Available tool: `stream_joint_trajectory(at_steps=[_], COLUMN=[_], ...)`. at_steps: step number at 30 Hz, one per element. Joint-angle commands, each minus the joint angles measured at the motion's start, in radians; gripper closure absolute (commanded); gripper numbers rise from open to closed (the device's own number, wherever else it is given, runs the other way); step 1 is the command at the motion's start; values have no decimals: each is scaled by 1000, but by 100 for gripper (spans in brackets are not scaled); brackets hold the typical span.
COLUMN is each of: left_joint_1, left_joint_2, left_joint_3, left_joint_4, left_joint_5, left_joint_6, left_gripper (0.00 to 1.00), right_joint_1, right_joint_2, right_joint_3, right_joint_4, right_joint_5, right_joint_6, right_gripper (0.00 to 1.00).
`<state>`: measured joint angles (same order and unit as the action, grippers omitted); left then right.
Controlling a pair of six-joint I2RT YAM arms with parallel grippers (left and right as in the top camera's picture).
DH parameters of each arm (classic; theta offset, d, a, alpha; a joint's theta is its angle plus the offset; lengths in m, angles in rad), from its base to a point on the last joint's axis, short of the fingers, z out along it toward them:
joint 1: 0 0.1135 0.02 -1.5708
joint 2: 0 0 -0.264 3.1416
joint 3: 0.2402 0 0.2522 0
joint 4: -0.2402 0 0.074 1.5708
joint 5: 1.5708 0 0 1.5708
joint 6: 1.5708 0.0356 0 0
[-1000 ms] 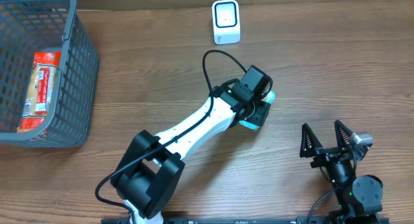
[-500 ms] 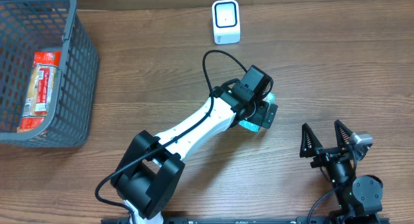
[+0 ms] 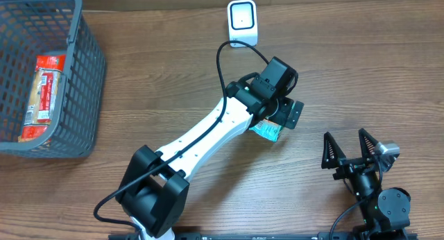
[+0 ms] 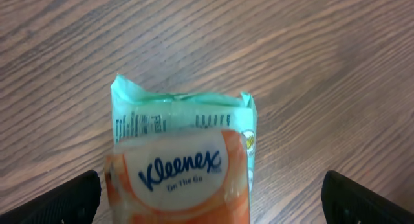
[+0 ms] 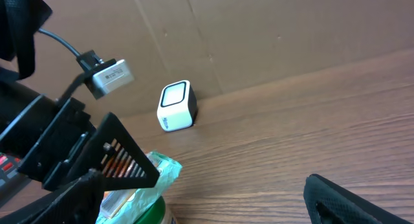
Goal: Scan the item barcode
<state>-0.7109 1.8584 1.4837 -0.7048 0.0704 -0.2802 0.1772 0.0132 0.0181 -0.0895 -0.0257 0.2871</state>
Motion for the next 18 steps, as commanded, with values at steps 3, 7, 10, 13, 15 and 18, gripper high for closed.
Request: stream_joint_trajectory(at_steps=[3,7,10,13,15,18], left_joint_1=[30,64,82,84,84,84], left_joint_2=[-23,-23,-23,-23,-23,-23], left_joint_3=[20,40,55,56,56,56], left_joint_4=[-3,-22,-37,-49,-60,-74], left_joint_5=[-2,34,68,87,83,83], left_joint_6=[78,77,77,78,78,79], left_gripper=[0,4,7,18,22,26], right_joint_1=[-3,-3,-3,-3,-3,-3], right_joint_2=[-5,-5,-5,-5,-5,-5], right_joint_3=[-10,-10,-10,-10,-10,-10], right_joint_4=[6,6,6,6,6,6], right_joint_5=[1,2,2,2,2,2], right_joint_6=[-6,-6,-6,-6,-6,-6], right_gripper=[0,0,0,0,0,0])
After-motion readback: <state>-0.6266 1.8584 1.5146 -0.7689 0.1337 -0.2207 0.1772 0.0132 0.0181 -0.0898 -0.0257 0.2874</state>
